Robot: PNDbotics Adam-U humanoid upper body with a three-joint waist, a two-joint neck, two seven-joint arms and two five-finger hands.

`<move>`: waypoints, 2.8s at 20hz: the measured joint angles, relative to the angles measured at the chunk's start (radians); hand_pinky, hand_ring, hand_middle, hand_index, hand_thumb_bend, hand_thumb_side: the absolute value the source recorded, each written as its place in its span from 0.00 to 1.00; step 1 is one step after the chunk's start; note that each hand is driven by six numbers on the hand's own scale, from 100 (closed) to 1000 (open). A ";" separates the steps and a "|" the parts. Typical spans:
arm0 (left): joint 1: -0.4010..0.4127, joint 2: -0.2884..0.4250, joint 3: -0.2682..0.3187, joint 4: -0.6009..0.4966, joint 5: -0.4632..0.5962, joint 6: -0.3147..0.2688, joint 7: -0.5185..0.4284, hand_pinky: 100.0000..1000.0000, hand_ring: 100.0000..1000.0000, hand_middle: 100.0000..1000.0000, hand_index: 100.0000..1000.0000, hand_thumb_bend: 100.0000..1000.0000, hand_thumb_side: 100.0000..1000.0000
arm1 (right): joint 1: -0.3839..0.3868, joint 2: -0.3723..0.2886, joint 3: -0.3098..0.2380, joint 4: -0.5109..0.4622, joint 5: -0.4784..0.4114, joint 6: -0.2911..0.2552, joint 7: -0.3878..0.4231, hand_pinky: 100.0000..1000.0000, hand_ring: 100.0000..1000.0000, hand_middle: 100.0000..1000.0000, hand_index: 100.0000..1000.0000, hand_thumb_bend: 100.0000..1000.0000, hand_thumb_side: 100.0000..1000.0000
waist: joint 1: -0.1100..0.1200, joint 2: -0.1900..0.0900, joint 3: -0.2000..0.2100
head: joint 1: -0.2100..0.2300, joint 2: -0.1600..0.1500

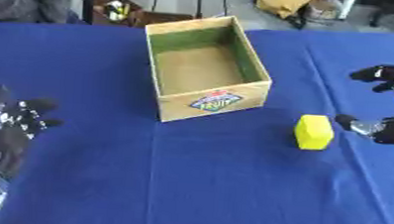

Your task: Pick up objects on the table and place them in the box.

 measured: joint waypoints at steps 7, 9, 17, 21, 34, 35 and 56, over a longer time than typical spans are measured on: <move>0.002 0.000 0.000 0.003 0.000 0.001 -0.004 0.69 0.86 0.68 0.62 0.35 1.00 | -0.038 -0.001 0.011 0.054 0.043 -0.020 0.069 0.83 0.91 0.84 0.88 0.40 0.33 | 0.001 -0.004 0.003 | -0.003 0.000; 0.002 0.000 0.000 0.005 0.000 0.002 -0.005 0.69 0.86 0.68 0.62 0.35 1.00 | -0.048 -0.001 0.015 0.070 0.049 -0.023 0.082 0.83 0.91 0.84 0.88 0.39 0.34 | 0.001 -0.005 0.005 | -0.006 0.000; 0.003 0.000 -0.001 0.006 0.000 0.000 -0.009 0.69 0.86 0.68 0.62 0.35 1.00 | -0.101 0.000 0.036 0.140 0.071 -0.037 0.122 0.83 0.91 0.84 0.88 0.38 0.35 | 0.007 -0.006 0.014 | -0.015 0.001; 0.003 0.000 -0.004 0.006 0.000 0.001 -0.010 0.70 0.86 0.68 0.62 0.35 1.00 | -0.118 0.003 0.045 0.169 0.082 -0.045 0.134 0.83 0.91 0.85 0.88 0.38 0.35 | 0.007 -0.006 0.020 | -0.019 0.001; 0.003 0.000 -0.006 0.006 0.000 0.001 -0.015 0.70 0.86 0.68 0.62 0.35 1.00 | -0.148 0.036 0.069 0.240 0.113 -0.077 0.175 0.83 0.91 0.85 0.88 0.36 0.36 | 0.006 -0.005 0.026 | -0.022 0.001; 0.003 0.000 -0.006 0.006 0.000 0.001 -0.015 0.70 0.86 0.68 0.62 0.35 1.00 | -0.148 0.036 0.071 0.242 0.115 -0.078 0.178 0.83 0.91 0.85 0.88 0.36 0.36 | 0.006 -0.005 0.026 | -0.022 0.001; 0.003 0.000 -0.012 0.006 0.000 0.001 -0.019 0.70 0.86 0.68 0.62 0.35 1.00 | -0.161 0.073 0.084 0.350 0.161 -0.087 0.207 0.83 0.91 0.84 0.88 0.35 0.37 | 0.013 -0.005 0.035 | -0.021 0.001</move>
